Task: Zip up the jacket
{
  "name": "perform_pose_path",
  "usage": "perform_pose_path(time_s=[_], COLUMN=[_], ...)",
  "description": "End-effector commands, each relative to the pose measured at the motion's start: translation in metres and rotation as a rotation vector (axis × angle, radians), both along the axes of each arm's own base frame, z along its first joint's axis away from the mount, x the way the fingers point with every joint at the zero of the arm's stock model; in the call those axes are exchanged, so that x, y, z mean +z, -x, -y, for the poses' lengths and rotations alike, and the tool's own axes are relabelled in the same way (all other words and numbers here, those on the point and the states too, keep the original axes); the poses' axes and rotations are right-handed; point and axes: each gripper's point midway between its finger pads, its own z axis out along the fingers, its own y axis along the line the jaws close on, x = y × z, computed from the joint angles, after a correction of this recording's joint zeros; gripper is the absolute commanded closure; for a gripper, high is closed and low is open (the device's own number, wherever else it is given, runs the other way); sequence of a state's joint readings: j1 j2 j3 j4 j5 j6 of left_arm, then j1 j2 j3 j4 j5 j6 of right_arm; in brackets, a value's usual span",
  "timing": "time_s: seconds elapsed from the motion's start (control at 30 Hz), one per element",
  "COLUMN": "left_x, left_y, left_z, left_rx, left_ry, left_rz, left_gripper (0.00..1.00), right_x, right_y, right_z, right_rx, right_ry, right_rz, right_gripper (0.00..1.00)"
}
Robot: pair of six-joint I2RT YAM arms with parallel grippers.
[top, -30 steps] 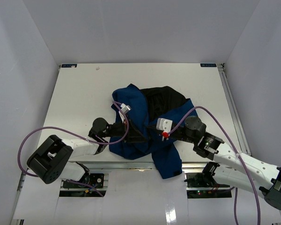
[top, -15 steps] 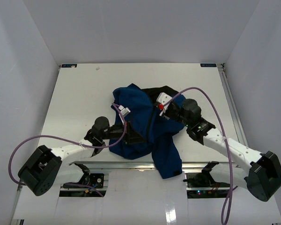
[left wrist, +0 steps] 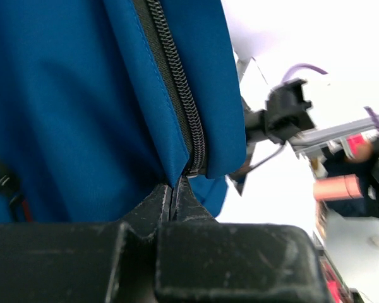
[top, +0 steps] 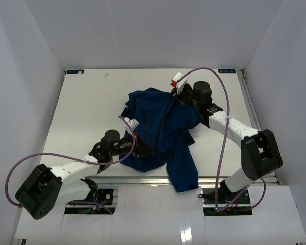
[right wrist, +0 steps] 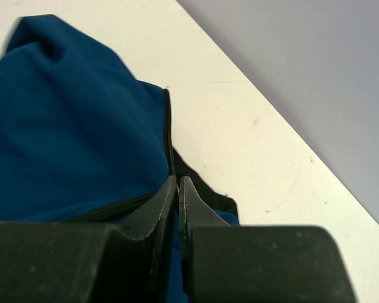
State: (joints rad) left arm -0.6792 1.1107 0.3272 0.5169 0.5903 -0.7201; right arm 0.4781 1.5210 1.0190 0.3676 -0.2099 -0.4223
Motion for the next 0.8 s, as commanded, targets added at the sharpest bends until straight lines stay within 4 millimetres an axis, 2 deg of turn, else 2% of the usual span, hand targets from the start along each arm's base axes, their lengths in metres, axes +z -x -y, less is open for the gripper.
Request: perform_pose_path(time_s=[0.0, 0.2, 0.33, 0.37, 0.43, 0.5, 0.57, 0.77], left_x=[-0.030, -0.036, -0.039, -0.040, -0.039, -0.037, -0.036, -0.021], left_y=[0.028, 0.024, 0.021, 0.020, 0.021, 0.021, 0.022, 0.021], left_z=[-0.008, -0.017, -0.021, -0.021, -0.023, -0.023, -0.024, -0.029], left_rx=[-0.067, 0.003, 0.031, 0.035, 0.043, 0.050, 0.052, 0.072], left_ry=[-0.069, -0.089, -0.106, -0.108, -0.099, -0.087, -0.082, -0.062], left_rz=[-0.061, -0.046, -0.028, -0.025, -0.019, -0.014, -0.010, 0.063], left_gripper=[1.00, 1.00, 1.00, 1.00, 1.00, 1.00, 1.00, 1.00], right_x=[0.102, 0.130, 0.160, 0.157, 0.188, 0.210, 0.215, 0.259], right_y=[-0.075, -0.140, -0.174, -0.182, -0.191, -0.198, -0.206, -0.210], right_z=[0.046, 0.065, 0.071, 0.073, 0.079, 0.079, 0.083, 0.099], right_rx=[-0.215, -0.296, -0.325, -0.334, -0.346, -0.342, -0.347, -0.371], right_ry=[-0.112, -0.158, -0.186, -0.185, -0.207, -0.228, -0.231, -0.242], right_rz=[0.318, 0.384, 0.458, 0.458, 0.508, 0.554, 0.573, 0.687], right_gripper=[0.92, 0.92, 0.92, 0.92, 0.92, 0.92, 0.92, 0.92])
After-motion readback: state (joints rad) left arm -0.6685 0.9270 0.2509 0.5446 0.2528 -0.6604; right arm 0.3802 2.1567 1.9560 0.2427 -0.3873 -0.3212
